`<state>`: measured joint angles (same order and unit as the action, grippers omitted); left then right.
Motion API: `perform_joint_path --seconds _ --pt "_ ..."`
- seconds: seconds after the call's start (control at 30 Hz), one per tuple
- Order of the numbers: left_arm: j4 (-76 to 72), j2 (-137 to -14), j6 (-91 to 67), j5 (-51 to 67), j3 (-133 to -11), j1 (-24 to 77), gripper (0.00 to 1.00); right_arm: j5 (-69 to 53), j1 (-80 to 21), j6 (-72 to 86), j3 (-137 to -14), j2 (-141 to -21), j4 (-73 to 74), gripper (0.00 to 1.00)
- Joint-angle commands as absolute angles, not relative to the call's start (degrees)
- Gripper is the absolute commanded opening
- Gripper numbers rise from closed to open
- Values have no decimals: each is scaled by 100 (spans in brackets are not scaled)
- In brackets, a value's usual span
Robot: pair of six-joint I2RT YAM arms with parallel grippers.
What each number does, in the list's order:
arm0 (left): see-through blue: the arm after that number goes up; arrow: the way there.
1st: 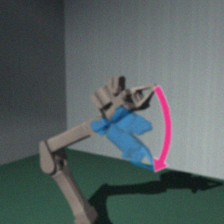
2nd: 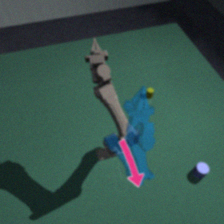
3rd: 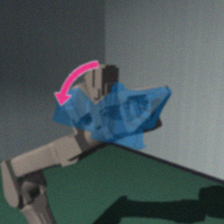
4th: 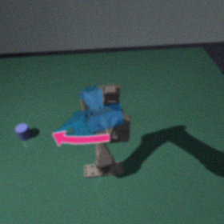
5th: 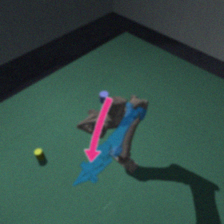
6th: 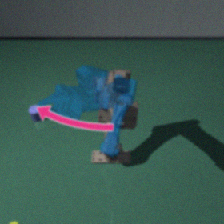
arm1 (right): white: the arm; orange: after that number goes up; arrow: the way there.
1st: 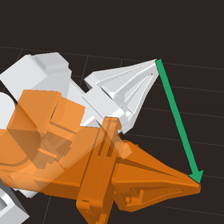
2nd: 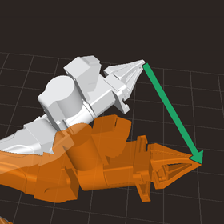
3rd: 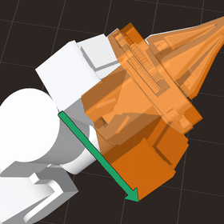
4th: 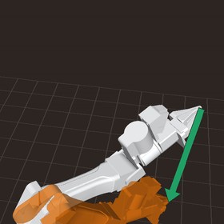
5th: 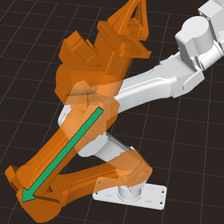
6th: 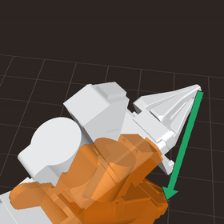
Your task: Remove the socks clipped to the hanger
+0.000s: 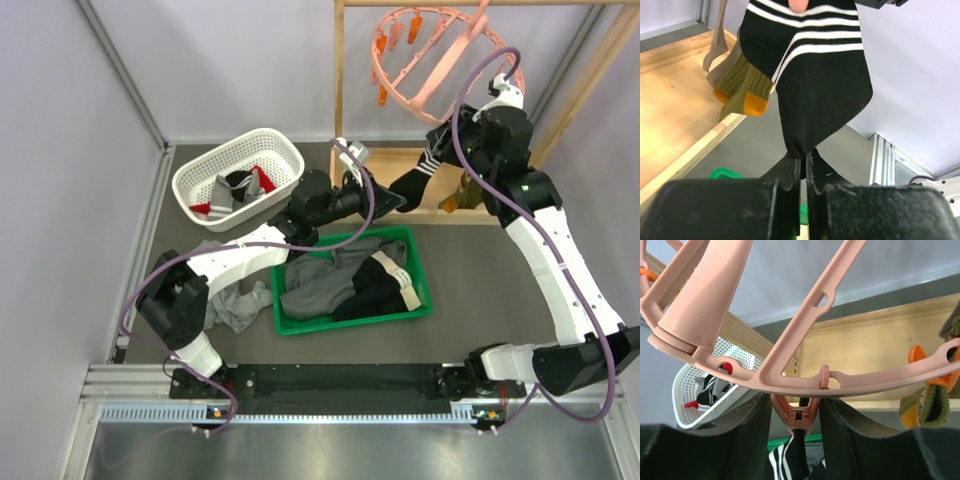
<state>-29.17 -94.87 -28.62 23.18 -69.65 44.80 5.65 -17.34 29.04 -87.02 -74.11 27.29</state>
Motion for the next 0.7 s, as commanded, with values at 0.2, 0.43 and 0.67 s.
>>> perform_joint_path --seconds 0.2,0.43,0.67 --pt "-3217 -9097 -2804 2391 -6873 4500 0 1020 -1802 2830 -8869 -7286 2215 8" --pt "-2875 -8930 -2576 2040 -6706 4474 0 923 -1793 2848 -8745 -7216 2109 0" --pt "-1478 -8517 -2399 844 -6846 3397 0 659 -1802 2857 -8710 -7155 2197 0"
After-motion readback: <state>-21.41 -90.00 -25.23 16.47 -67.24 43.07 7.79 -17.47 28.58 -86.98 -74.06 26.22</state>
